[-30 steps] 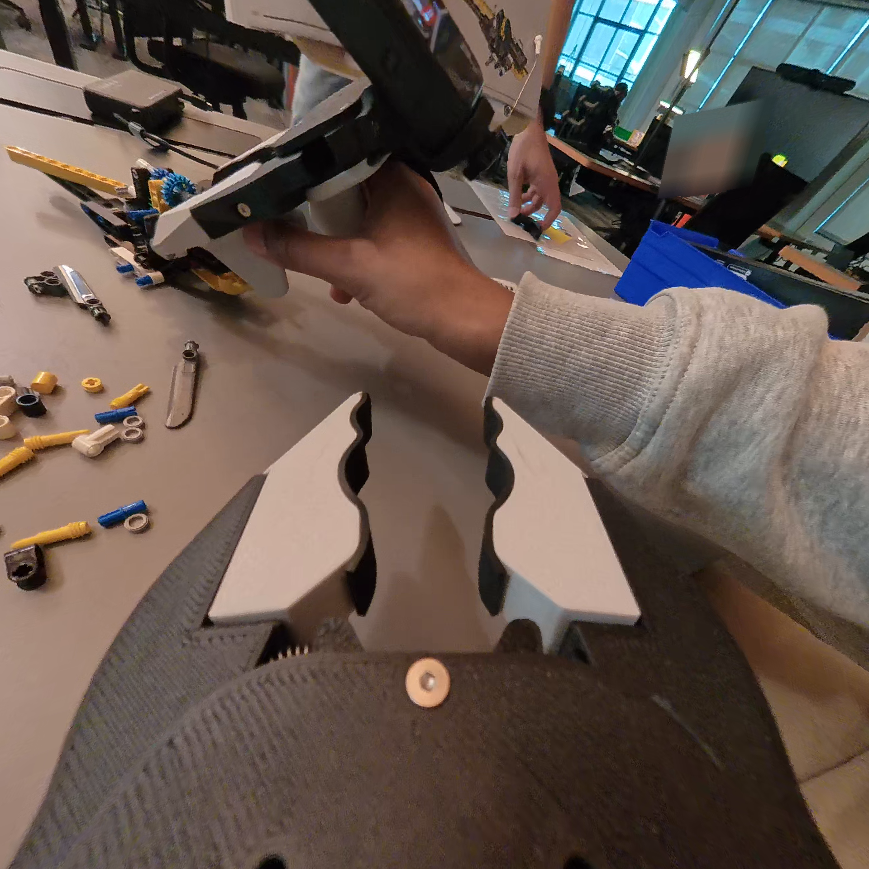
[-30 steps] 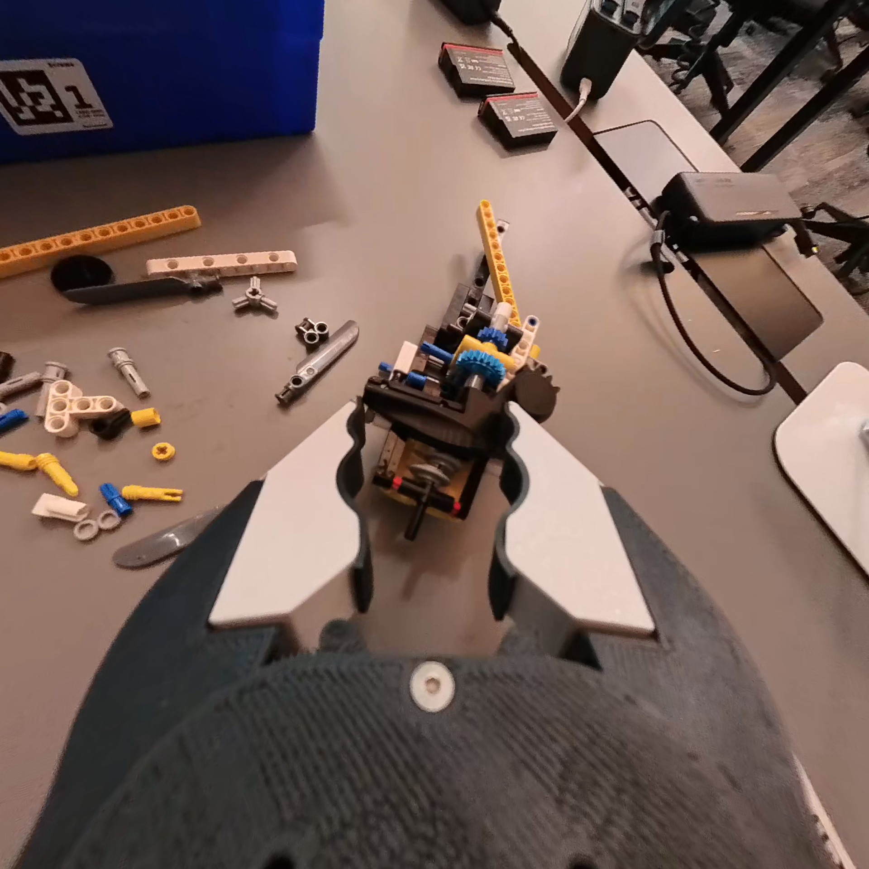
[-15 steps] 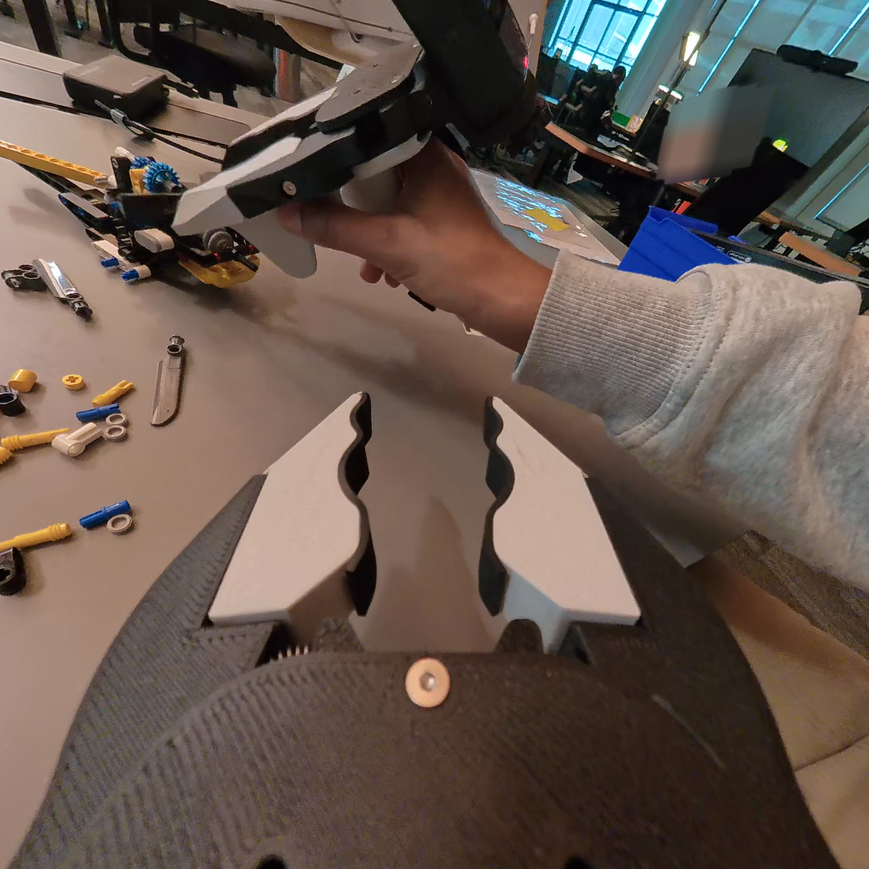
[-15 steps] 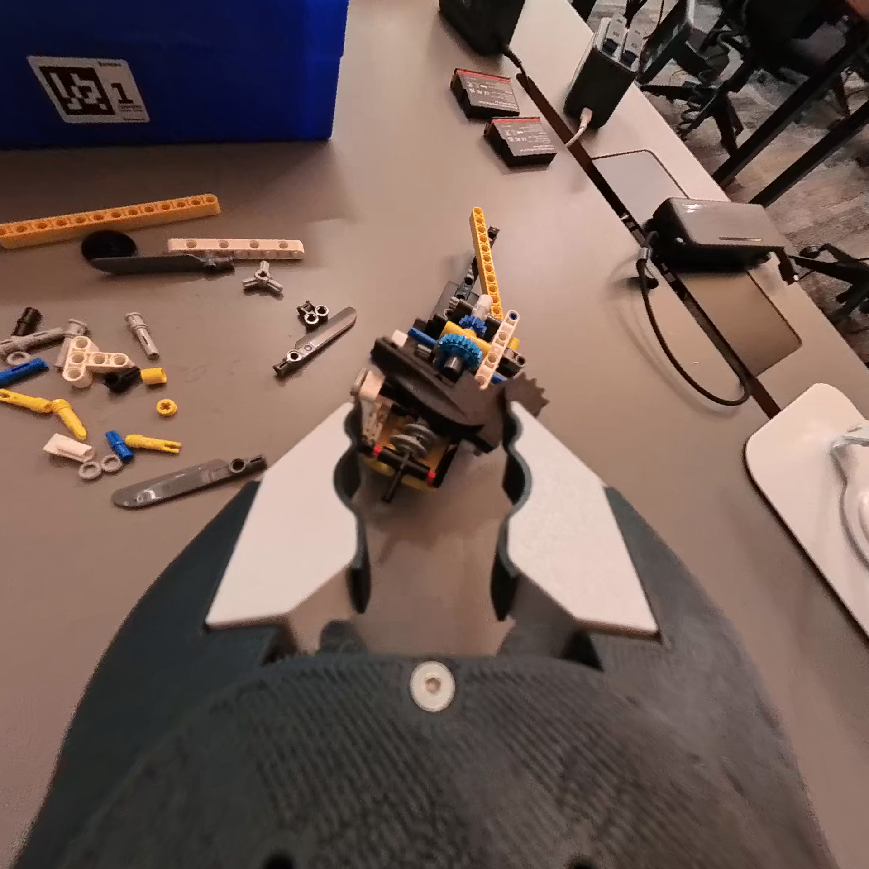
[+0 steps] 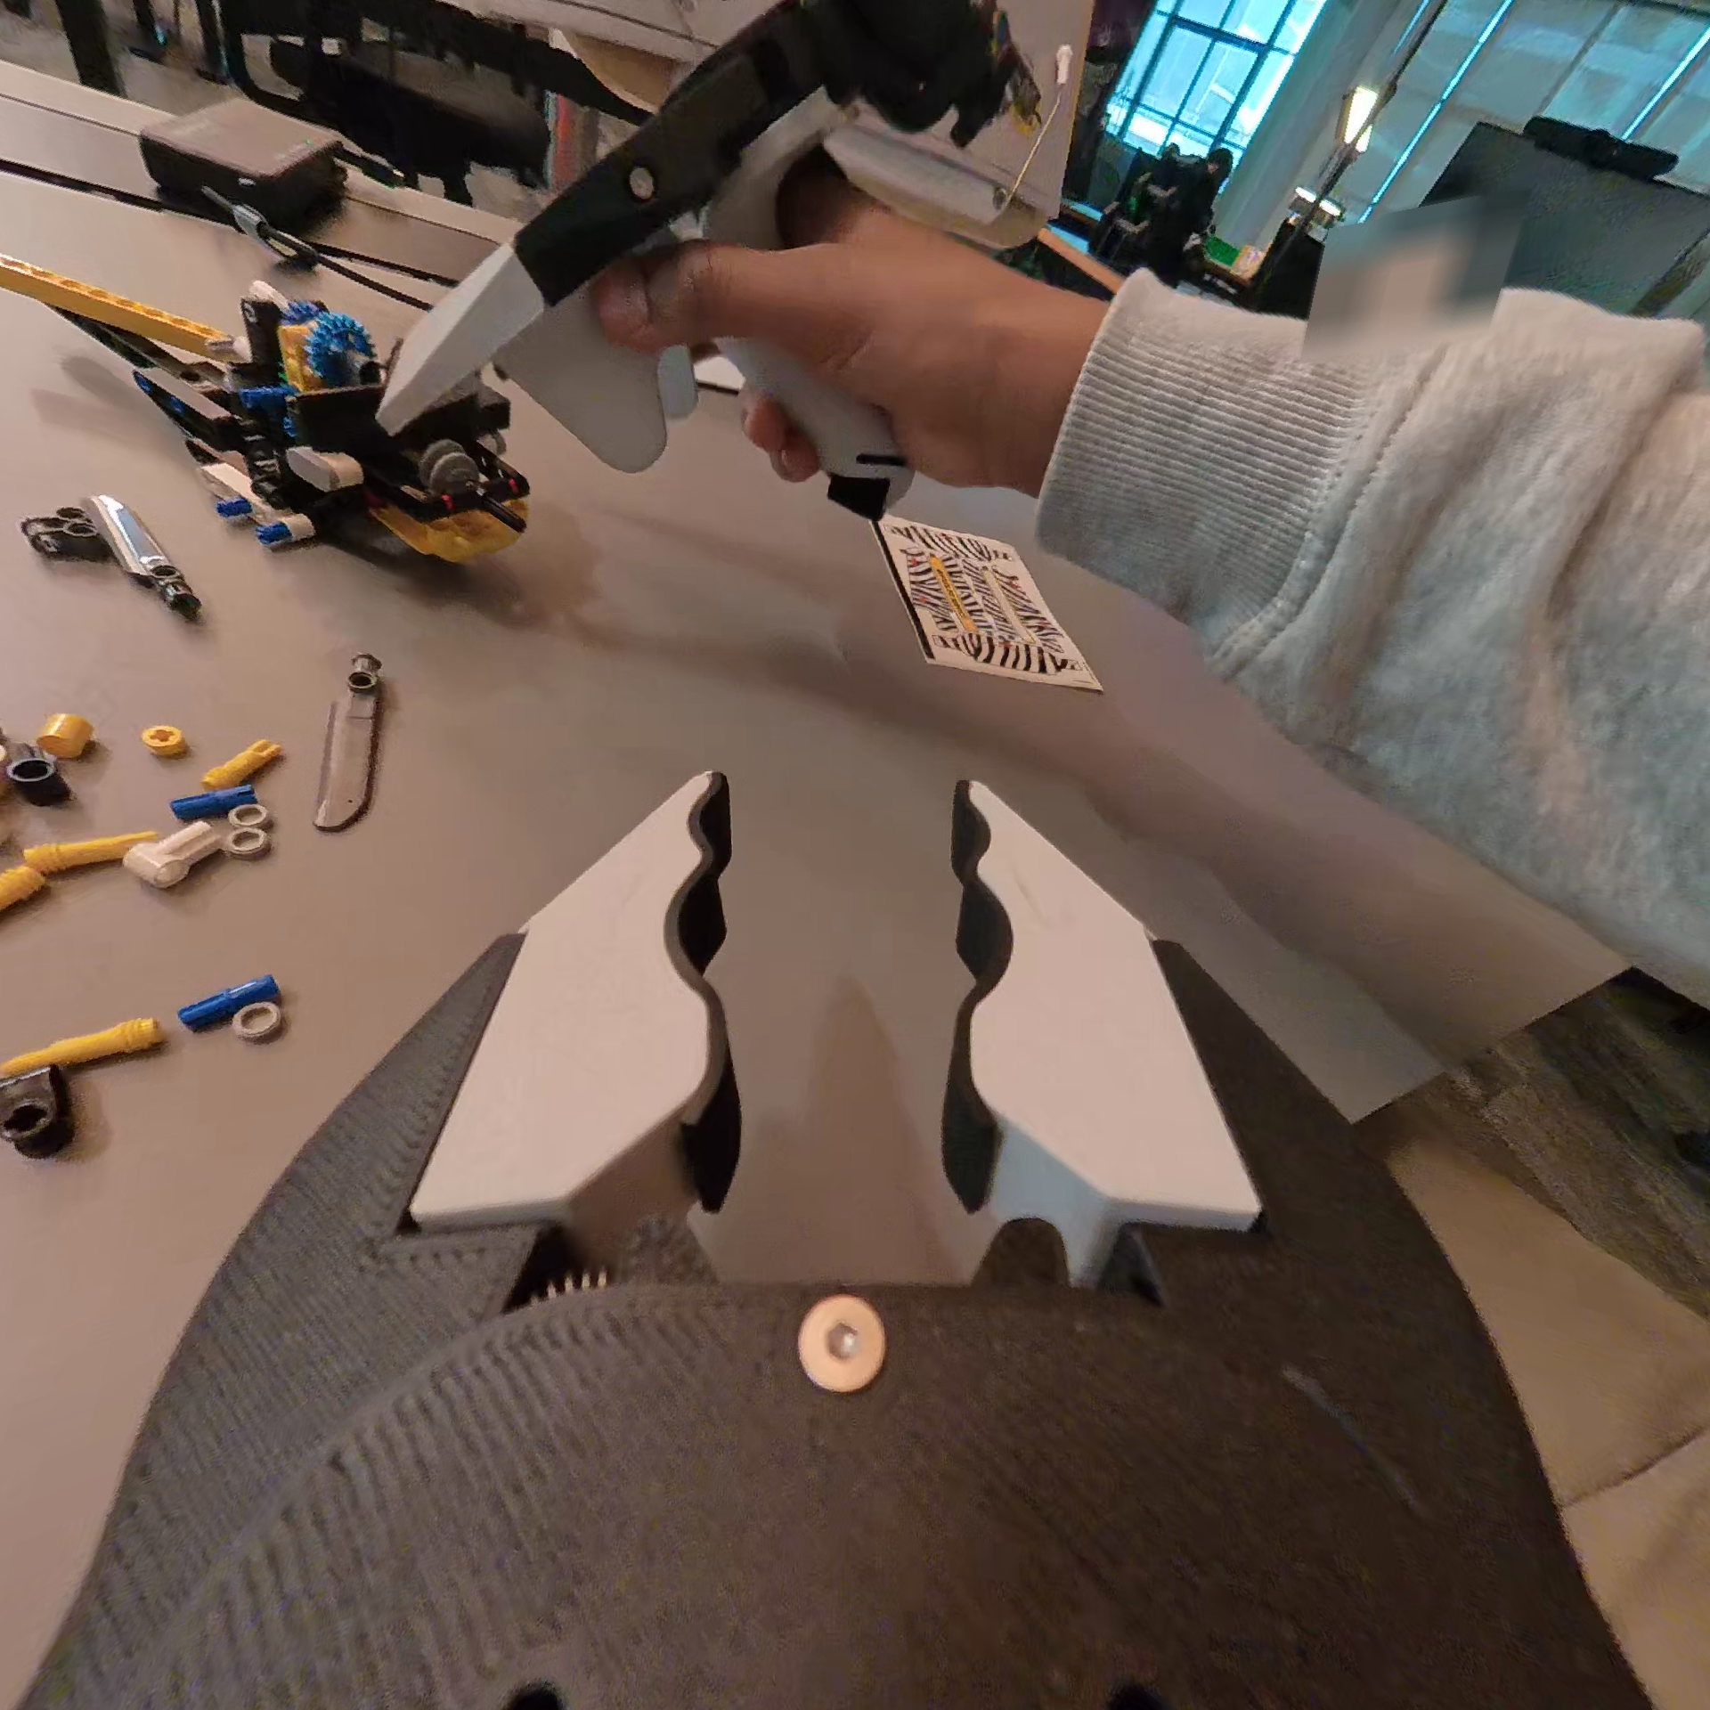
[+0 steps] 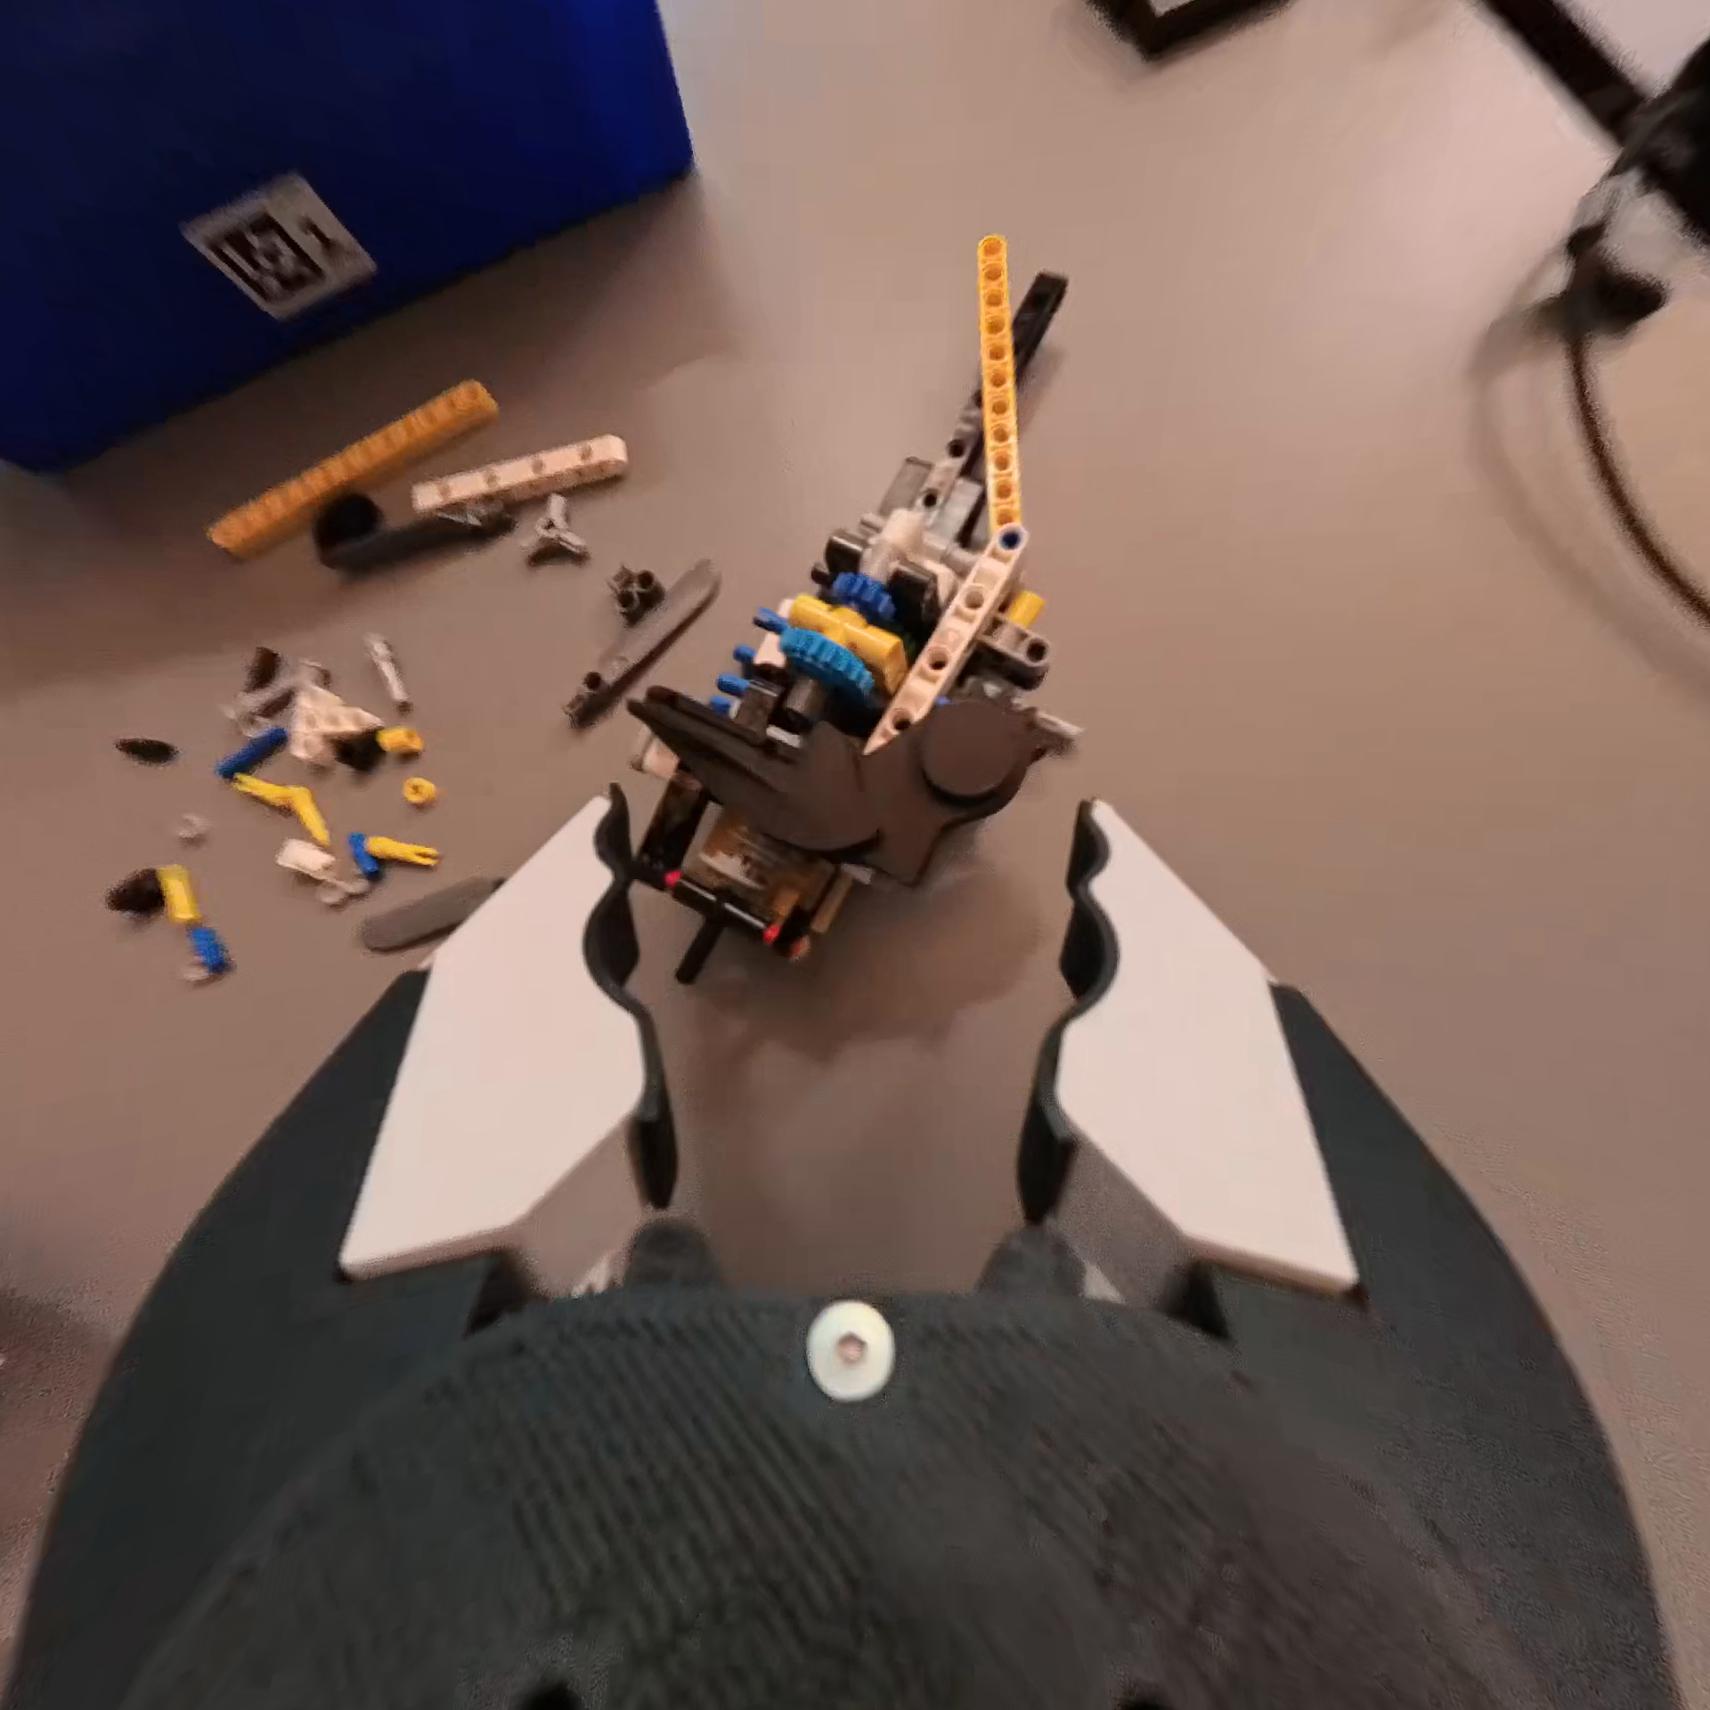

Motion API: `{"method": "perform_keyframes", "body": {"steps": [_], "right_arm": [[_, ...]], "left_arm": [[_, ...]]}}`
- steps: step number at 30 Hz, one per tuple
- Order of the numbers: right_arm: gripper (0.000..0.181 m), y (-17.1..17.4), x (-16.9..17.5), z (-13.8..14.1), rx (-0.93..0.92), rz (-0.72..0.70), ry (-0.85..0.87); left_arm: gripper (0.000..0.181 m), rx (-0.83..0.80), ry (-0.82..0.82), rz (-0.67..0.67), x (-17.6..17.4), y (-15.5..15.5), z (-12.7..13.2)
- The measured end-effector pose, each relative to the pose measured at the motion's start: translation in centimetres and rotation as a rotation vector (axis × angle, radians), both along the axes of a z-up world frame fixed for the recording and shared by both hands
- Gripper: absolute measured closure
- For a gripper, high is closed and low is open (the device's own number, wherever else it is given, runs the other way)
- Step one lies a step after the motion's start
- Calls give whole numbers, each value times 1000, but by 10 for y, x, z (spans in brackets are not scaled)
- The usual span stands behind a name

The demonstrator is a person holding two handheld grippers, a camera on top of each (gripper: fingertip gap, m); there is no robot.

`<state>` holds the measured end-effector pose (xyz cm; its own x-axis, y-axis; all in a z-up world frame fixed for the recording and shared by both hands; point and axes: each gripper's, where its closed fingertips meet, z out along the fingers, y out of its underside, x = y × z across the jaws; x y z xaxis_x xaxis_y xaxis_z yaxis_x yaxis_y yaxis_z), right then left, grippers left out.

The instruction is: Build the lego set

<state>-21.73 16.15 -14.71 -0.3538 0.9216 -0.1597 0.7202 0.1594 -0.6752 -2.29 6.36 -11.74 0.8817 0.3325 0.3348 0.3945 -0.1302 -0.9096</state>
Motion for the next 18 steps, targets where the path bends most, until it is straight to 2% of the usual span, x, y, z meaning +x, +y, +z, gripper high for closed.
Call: {"method": "perform_keyframes", "body": {"steps": [3,5,7,9,16,17,18], "right_arm": [[98,-5,-1,-5,-124,-1,-26],[116,-2,-2,-5,-114,-11,2],[120,-2,-1,-4,-114,-10,13],[134,-3,1,0,-122,-2,25],[140,4,6,10,-117,-1,51],[144,5,7,14,-125,-3,62],[156,7,9,19,-135,-5,77]], "left_arm": [[134,9,-16,-1,-1,-1,0],[134,16,-32,-5,-1,-1,0],[134,20,-37,-7,0,-1,0],[134,21,-38,-8,0,-1,0],[134,20,-42,-9,0,-1,0],[134,19,-41,-9,0,-1,0],[134,19,-40,-8,0,-1,0]]}}
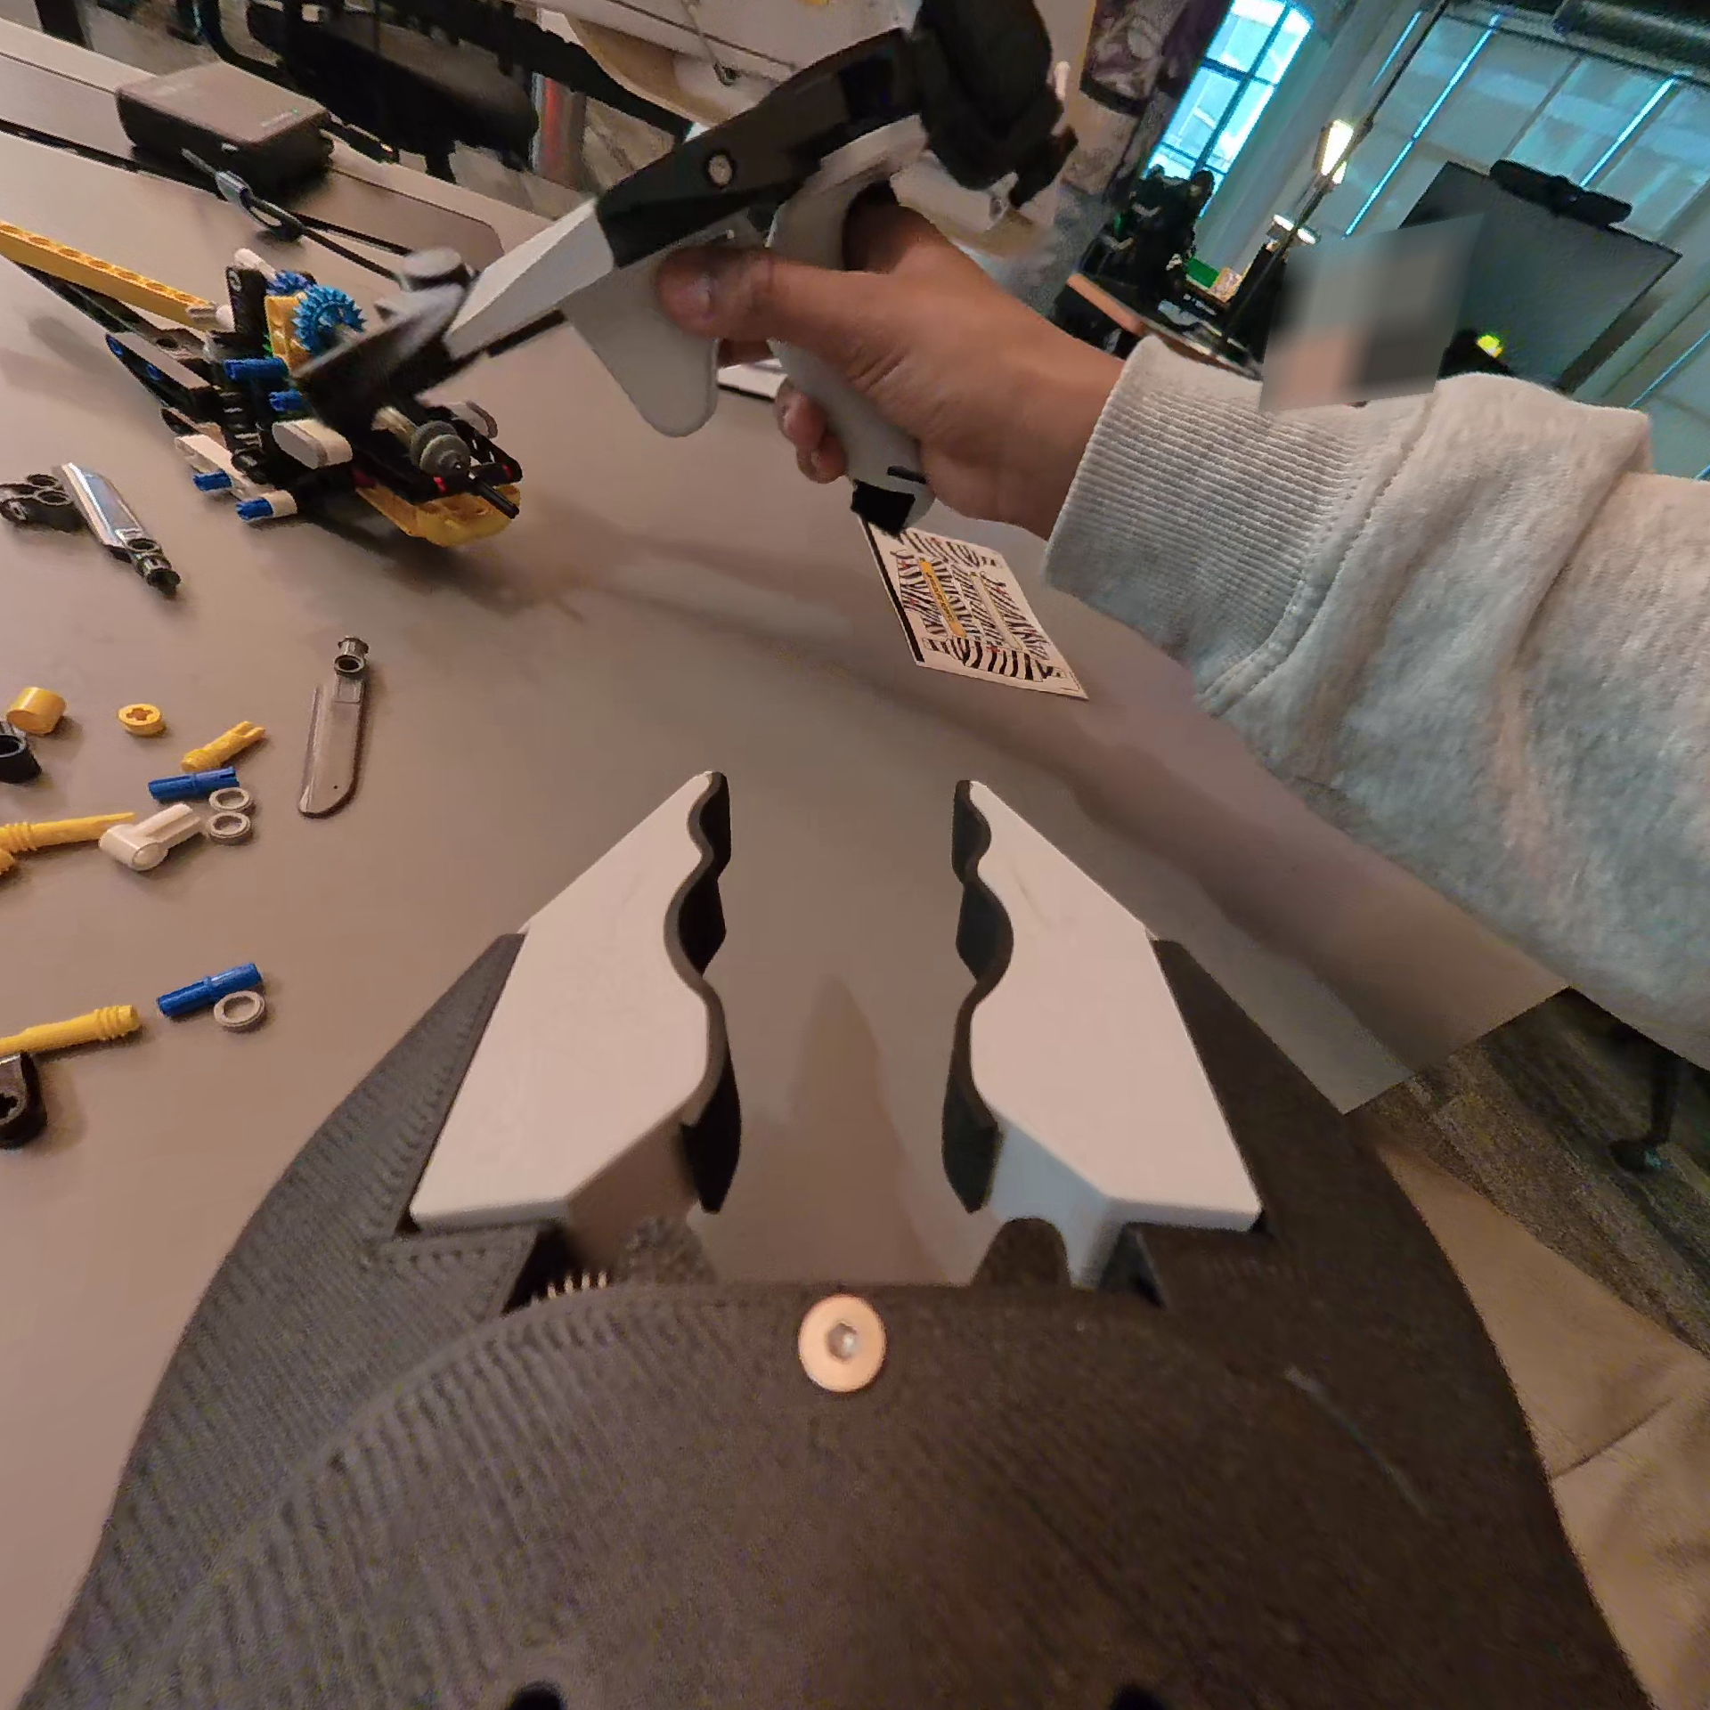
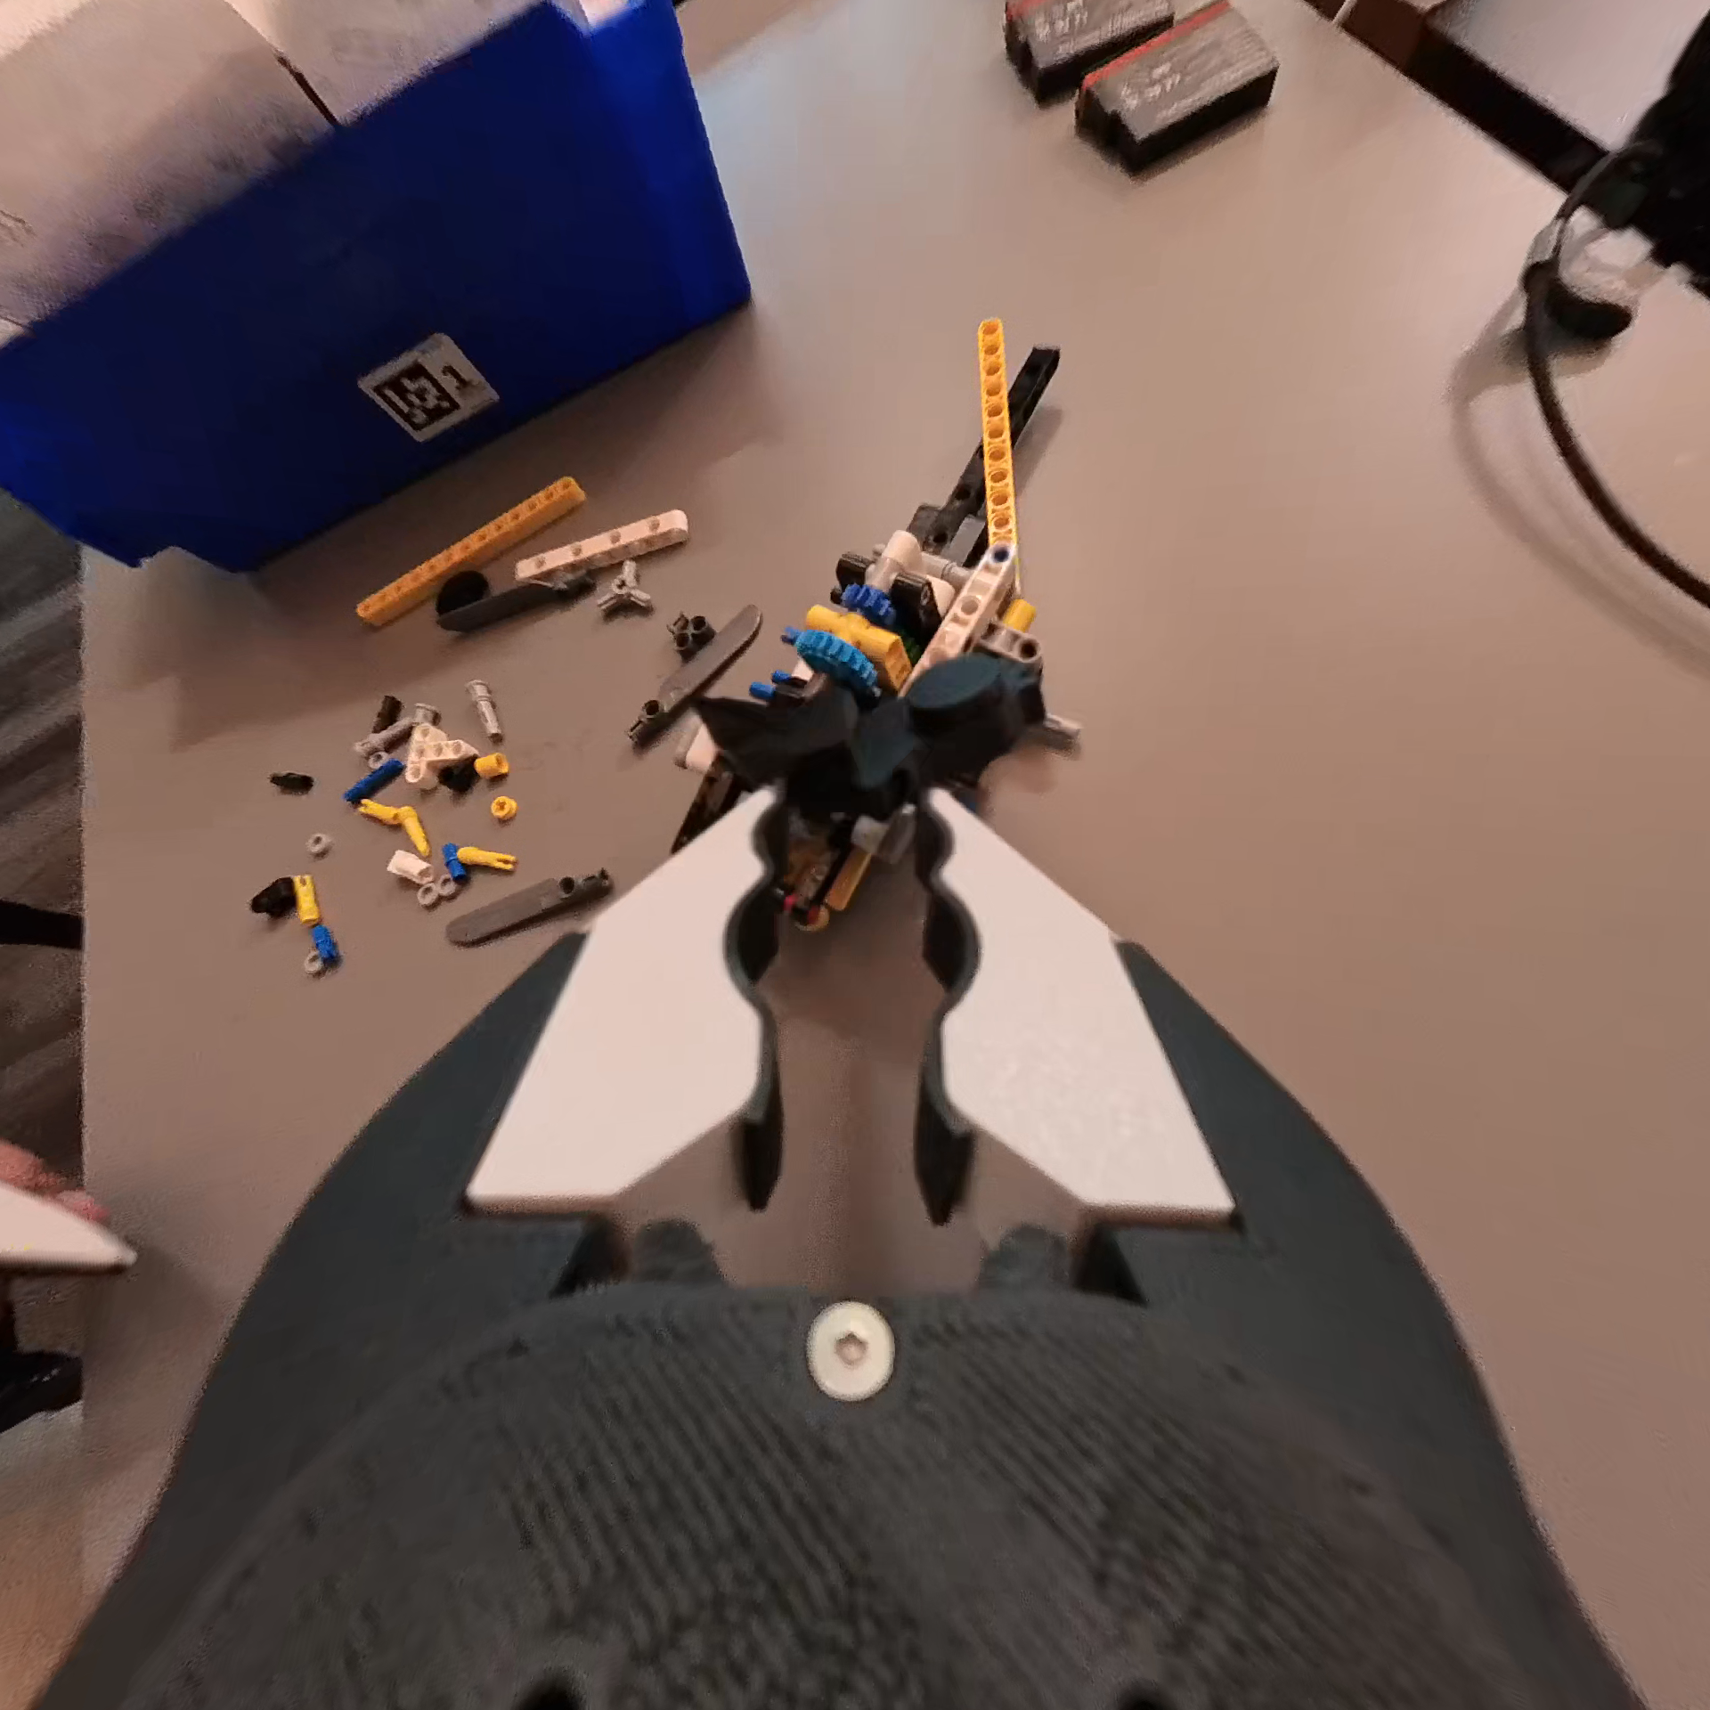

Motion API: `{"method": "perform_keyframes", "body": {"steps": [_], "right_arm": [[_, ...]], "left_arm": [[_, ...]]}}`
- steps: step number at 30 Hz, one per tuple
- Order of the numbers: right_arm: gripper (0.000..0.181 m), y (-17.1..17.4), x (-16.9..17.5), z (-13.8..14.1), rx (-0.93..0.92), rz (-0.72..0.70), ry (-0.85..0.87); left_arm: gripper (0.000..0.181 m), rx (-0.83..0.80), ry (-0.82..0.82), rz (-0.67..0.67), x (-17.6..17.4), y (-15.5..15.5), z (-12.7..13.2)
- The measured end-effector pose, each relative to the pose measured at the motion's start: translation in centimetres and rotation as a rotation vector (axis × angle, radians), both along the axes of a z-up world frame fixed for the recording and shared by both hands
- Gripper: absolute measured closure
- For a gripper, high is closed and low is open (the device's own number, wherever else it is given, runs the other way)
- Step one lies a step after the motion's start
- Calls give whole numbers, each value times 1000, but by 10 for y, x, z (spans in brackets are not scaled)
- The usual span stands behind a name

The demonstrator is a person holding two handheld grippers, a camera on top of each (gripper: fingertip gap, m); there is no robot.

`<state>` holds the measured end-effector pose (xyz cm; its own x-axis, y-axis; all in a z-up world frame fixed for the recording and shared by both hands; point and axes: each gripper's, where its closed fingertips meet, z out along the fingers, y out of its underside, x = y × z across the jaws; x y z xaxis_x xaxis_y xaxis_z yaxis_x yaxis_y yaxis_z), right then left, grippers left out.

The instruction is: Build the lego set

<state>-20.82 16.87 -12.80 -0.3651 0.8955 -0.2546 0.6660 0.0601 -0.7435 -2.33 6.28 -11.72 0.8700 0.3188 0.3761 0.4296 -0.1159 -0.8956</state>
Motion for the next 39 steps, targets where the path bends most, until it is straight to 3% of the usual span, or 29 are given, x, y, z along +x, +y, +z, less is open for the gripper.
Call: {"method": "perform_keyframes", "body": {"steps": [2,3,7,11,15,18,21,23,24,26,28,32,35,39], "right_arm": [[180,6,4,8,-9,-6,35],[180,9,5,7,-5,-10,33],[169,18,10,-1,57,-2,20],[141,20,10,6,264,137,108],[133,49,11,5,549,249,71],[133,73,14,-2,628,279,16],[128,92,14,-22,607,204,-92],[123,107,7,-32,549,29,-139],[110,105,2,-35,454,-50,-145],[127,98,-5,-34,270,-191,-127],[140,102,-8,-39,240,-304,-115],[133,97,-13,-55,315,-296,-127],[146,94,-14,-59,371,-289,-114],[147,95,-10,-57,387,-279,-123]], "left_arm": [[134,0,0,-1,0,0,0],[134,-1,-1,-2,0,0,0],[134,-5,-4,-11,3,2,-2],[134,-17,17,-4,2,1,-2],[134,-14,3,-2,0,0,-3],[134,-4,-9,-1,-1,-1,-2],[134,-1,-20,-7,-1,1,-3],[134,-6,-24,-15,1,3,-4],[134,-9,-23,-18,2,3,-5],[134,-16,-15,-20,3,4,-5],[134,-22,-8,-20,4,4,-6],[134,-21,-12,-27,6,4,-6],[134,-18,-12,-24,5,3,-5],[134,-9,-20,-18,3,0,-4]]}}
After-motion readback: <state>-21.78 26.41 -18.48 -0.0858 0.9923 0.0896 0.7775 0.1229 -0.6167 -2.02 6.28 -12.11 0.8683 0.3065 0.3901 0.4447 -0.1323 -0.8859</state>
